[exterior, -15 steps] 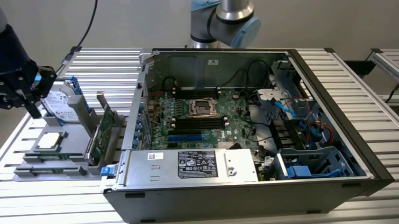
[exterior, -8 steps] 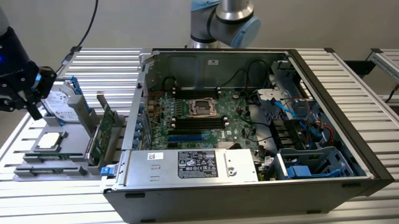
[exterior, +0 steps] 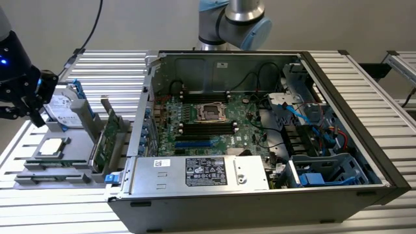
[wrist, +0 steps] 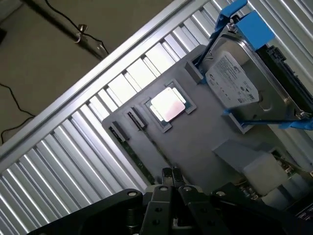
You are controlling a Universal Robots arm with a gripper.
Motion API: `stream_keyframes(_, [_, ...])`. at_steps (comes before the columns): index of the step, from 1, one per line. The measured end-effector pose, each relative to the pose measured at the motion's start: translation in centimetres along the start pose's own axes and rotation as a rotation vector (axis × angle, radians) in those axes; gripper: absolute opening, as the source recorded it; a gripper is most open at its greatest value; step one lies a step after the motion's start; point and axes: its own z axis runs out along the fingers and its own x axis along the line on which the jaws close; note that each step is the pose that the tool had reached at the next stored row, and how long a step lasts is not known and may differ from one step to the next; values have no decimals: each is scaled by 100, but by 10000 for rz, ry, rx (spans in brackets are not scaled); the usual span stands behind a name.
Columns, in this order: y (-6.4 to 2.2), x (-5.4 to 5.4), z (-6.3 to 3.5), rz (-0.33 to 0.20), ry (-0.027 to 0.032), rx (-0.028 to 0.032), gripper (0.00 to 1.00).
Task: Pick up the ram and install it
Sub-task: 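Pick up the ram and move it above insertion slot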
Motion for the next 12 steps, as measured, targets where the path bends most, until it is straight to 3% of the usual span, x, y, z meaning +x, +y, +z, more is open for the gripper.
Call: stream_keyframes(12, [-3,-3,51,-2183,85,89,11])
